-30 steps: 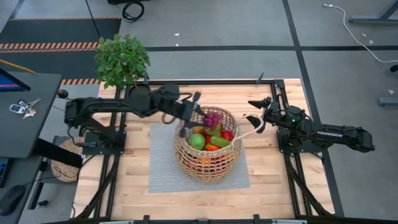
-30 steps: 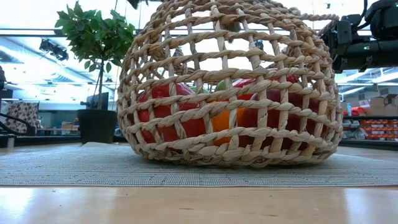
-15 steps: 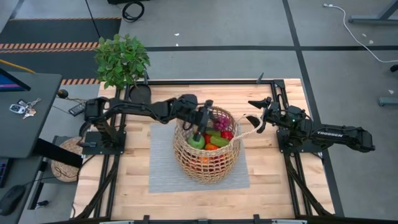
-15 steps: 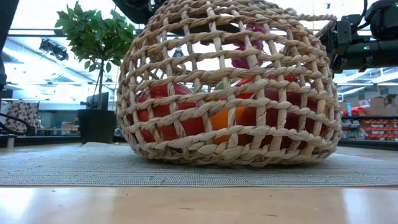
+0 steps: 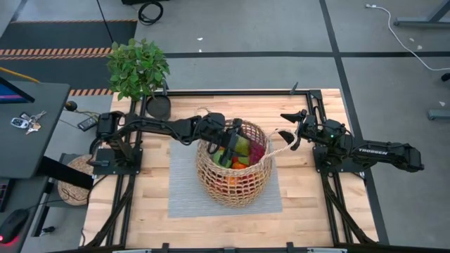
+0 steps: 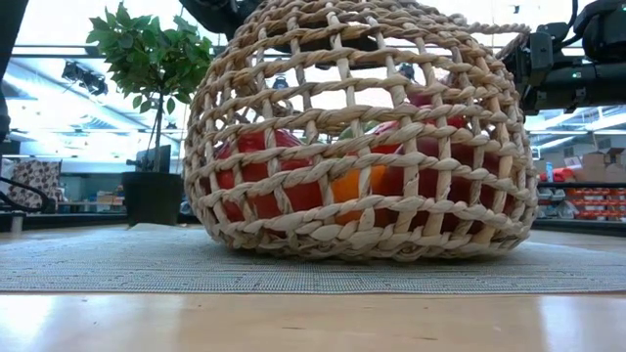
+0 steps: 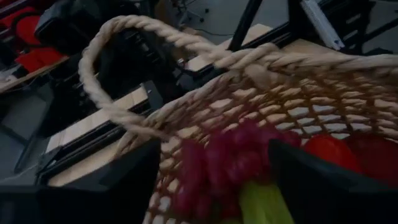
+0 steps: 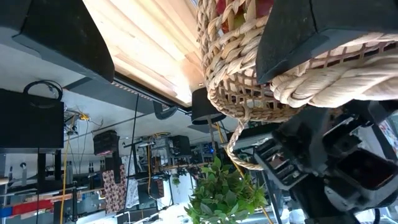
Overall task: Build produce basket
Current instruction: Return to Home Position
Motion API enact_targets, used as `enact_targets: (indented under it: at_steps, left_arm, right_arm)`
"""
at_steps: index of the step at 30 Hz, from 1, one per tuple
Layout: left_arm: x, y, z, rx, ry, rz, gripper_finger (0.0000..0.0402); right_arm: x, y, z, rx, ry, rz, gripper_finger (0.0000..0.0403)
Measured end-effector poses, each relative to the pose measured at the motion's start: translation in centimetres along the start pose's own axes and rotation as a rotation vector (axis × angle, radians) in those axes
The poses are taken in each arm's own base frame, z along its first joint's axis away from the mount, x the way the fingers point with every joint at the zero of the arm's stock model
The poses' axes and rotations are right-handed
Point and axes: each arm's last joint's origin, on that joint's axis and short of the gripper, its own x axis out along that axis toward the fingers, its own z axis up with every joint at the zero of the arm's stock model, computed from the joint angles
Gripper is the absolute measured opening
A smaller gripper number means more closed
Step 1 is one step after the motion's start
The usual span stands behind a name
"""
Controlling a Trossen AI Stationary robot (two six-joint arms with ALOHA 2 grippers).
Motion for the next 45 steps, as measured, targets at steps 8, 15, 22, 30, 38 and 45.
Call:
enact_targets:
  at_steps: [8,15,22,30,38,45]
  left_arm:
    - [-4.5,1.2,4.7,0.106,-0.126,0.116,0.0327]
    - [-11.6,0.5,11.1,0.228,-0.344,0.200,0.0287]
    - [-17.9,-2.5,13.4,0.191,-0.484,0.172,0.0235]
    - [-23.0,-6.3,9.3,-0.007,-0.521,0.122,0.0170]
    - [-26.2,-9.2,4.3,-0.203,-0.547,0.127,0.0141]
    - [-26.4,-11.0,0.3,-0.380,-0.577,0.116,0.0133]
  right_arm:
    - [0.0,0.0,0.0,0.000,0.000,0.000,0.0394]
    - [0.0,0.0,0.0,0.000,0.001,0.000,0.0394]
    - [0.0,0.0,0.0,0.000,0.000,0.000,0.0394]
    - [0.0,0.0,0.0,0.000,0.000,0.000,0.0394]
    - [0.0,0.0,0.0,0.000,0.001,0.000,0.0394]
    - [0.0,0.0,0.0,0.000,-0.001,0.000,0.0394]
